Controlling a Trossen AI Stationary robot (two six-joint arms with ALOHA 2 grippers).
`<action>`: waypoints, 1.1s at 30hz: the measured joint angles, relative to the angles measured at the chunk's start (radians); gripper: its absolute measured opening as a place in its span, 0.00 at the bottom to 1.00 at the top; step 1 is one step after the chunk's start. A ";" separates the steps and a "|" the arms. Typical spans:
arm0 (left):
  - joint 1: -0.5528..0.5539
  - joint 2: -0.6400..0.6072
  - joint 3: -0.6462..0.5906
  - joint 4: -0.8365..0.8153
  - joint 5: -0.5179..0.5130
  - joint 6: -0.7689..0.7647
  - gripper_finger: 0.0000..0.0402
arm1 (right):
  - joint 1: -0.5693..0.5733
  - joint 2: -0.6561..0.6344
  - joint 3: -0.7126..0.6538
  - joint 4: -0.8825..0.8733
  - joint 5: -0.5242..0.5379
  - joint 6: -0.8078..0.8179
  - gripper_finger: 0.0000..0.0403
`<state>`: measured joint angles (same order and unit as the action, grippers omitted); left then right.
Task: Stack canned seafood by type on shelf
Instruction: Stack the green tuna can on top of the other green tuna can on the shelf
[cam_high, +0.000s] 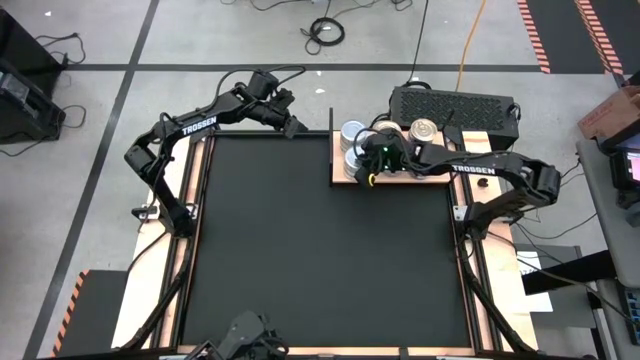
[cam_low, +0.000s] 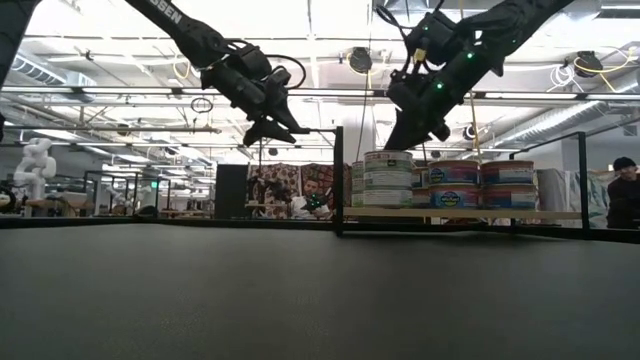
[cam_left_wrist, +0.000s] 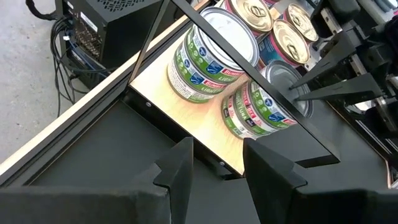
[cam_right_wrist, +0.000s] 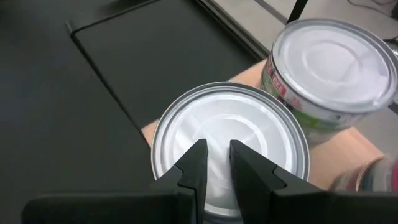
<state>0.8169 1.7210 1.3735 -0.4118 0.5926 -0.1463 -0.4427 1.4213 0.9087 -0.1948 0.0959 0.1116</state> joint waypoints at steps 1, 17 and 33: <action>0.000 0.000 0.000 0.000 0.000 0.003 0.35 | 0.000 -0.008 -0.001 -0.003 -0.001 0.000 0.16; -0.001 -0.002 0.000 0.000 0.000 0.024 0.35 | 0.017 -0.053 0.000 -0.057 -0.050 -0.001 0.16; -0.001 -0.002 0.000 -0.002 0.001 0.024 0.35 | 0.019 0.006 0.005 -0.016 -0.039 -0.003 0.16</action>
<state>0.8158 1.7189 1.3735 -0.4141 0.5934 -0.1226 -0.4232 1.4269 0.9134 -0.2104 0.0570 0.1085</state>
